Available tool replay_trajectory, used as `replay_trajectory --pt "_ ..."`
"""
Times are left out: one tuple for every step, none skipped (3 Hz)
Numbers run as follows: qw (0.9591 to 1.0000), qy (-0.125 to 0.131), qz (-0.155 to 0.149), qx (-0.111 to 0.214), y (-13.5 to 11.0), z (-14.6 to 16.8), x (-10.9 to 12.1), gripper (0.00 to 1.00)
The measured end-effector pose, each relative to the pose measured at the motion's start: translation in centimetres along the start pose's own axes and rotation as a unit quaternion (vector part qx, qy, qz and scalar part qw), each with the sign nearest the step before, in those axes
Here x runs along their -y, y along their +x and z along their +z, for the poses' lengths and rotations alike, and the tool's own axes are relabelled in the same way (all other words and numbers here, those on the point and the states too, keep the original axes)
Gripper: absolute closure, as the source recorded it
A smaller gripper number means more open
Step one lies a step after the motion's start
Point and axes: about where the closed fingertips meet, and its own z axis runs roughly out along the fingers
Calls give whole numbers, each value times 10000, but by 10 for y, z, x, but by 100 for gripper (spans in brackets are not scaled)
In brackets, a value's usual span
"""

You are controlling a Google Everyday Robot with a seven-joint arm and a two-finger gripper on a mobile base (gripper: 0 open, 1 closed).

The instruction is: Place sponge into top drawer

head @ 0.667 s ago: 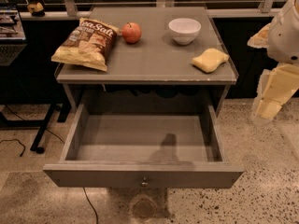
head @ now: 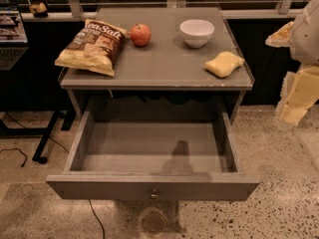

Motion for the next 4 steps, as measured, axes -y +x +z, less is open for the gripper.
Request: replay_trajectory --pt "9986 -72 -358 370 16 5 22 0" --pt "9916 -345 -917 845 26 16 45 0" --pt "9821 -242 -1378 1261 29 34 97 0" --pt "9829 -189 -1349 1237 26 42 104 0"
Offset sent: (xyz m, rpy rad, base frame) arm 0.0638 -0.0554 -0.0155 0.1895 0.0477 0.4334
